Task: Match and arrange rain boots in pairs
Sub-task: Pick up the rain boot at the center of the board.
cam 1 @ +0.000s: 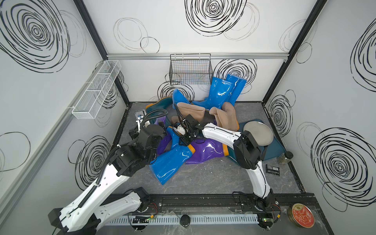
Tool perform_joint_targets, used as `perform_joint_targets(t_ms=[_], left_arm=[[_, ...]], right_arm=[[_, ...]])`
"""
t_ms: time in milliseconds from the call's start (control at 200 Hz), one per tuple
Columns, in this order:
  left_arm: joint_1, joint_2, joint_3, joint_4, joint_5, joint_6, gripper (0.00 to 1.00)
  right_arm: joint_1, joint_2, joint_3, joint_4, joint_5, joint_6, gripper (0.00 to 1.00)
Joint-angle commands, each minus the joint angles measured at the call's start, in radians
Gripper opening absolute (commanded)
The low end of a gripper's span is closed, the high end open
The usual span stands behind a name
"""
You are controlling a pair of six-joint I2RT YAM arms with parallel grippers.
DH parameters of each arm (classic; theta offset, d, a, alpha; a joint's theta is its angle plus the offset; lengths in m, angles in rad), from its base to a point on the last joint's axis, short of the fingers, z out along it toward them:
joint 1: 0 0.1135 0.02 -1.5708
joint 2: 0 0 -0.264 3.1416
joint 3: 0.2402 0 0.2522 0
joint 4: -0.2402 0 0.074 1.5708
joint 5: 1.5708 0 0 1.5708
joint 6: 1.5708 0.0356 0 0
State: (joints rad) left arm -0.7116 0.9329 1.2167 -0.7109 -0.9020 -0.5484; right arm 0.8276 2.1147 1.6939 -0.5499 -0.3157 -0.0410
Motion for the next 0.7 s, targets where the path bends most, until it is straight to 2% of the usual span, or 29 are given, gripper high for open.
perform_joint_targets(t_ms=[0,165,310,560,695], left_arm=[[-0.005,0.024,0.064,-0.005,0.073,0.029,0.99],[-0.006,0.075,0.131,-0.028,0.209,0.038,0.99],[-0.005,0.099,0.159,-0.038,0.338,0.052,0.99],[0.042,0.087,0.117,-0.117,0.499,0.040,0.99],[0.075,0.069,0.056,-0.151,0.527,0.027,0.99]], right_arm=[[-0.060,-0.179,-0.098,0.127,-0.121,0.101,0.14],[-0.151,-0.344,-0.272,0.291,-0.251,0.182,0.13],[-0.243,-0.428,-0.406,0.453,-0.351,0.248,0.13],[-0.314,-0.462,-0.476,0.631,-0.480,0.346,0.14],[-0.321,-0.459,-0.465,0.673,-0.513,0.373,0.14]])
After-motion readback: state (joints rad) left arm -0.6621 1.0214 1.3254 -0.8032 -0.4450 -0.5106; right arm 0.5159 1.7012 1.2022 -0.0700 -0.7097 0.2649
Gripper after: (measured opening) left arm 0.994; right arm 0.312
